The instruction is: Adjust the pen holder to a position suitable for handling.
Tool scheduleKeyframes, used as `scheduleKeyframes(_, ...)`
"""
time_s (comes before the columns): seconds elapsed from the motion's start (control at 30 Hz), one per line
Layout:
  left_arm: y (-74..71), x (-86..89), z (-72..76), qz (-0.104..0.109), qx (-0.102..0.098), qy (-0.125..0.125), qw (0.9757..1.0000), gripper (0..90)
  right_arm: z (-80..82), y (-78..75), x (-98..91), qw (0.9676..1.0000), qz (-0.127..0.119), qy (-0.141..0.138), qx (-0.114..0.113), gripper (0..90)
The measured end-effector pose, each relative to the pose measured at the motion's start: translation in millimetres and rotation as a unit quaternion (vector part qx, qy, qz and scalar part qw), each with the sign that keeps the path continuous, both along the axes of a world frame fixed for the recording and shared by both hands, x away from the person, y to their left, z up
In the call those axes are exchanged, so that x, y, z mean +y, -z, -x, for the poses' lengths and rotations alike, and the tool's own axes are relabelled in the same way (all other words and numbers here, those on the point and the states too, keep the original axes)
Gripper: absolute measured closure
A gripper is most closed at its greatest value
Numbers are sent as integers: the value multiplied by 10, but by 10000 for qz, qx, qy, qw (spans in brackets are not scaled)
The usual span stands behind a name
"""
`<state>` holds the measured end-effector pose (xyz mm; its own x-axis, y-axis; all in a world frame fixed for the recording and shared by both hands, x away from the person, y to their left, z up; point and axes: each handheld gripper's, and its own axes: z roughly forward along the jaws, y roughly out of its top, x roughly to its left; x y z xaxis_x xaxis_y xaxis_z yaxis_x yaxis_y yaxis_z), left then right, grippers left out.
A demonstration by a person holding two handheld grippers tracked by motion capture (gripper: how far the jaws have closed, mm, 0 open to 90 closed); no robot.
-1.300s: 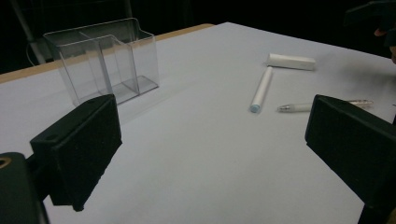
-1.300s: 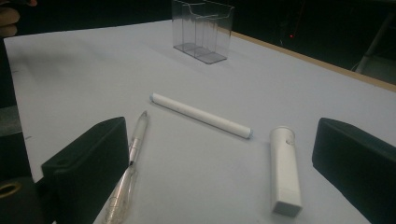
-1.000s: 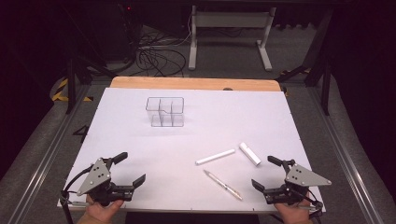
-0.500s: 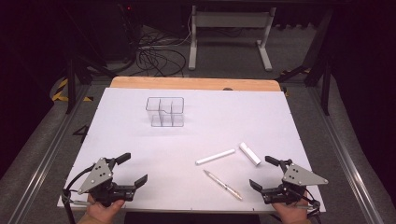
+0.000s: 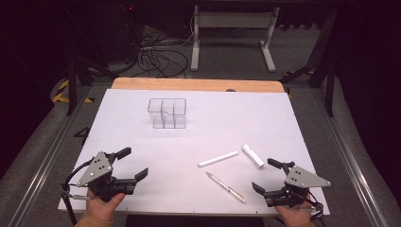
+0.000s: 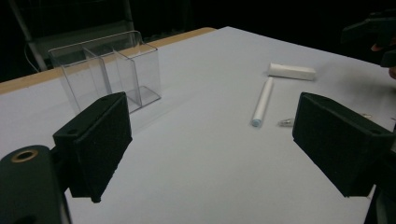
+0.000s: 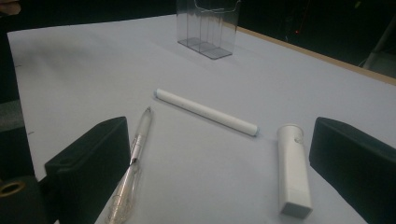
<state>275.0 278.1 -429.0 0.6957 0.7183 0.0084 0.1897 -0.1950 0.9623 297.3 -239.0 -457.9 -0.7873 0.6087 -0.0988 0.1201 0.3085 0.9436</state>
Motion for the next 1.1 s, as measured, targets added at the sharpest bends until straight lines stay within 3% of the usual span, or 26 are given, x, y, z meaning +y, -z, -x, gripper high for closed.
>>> scheduleKeyframes(0.43, -159, -110, -146, -121, -22, -21, 9999, 139, -5, 8, 0, 10000, 18, -5, 15, 59)
scheduleKeyframes(0.53, -219, -223, -226, -41, -10, 143, 9999, 139, -13, 11, 17, 10000, 56, -15, 43, 58)
scheduleKeyframes(0.63, -266, -275, -260, -95, -62, 210, 9997, 140, -2, 10, 29, 9999, 110, -32, -1, 58)
scheduleKeyframes(0.83, -323, -302, -294, -120, -71, 279, 9995, 144, -8, 18, 13, 9999, 84, -43, 44, 58)
scheduleKeyframes(1.03, -379, -291, -384, -161, 44, 418, 9990, 167, -9, 18, 19, 9999, 77, -57, 62, 58)
scheduleKeyframes(1.1, -408, -288, -437, -159, 213, 548, 9981, 174, -10, 19, 20, 9999, 79, -58, 68, 58)
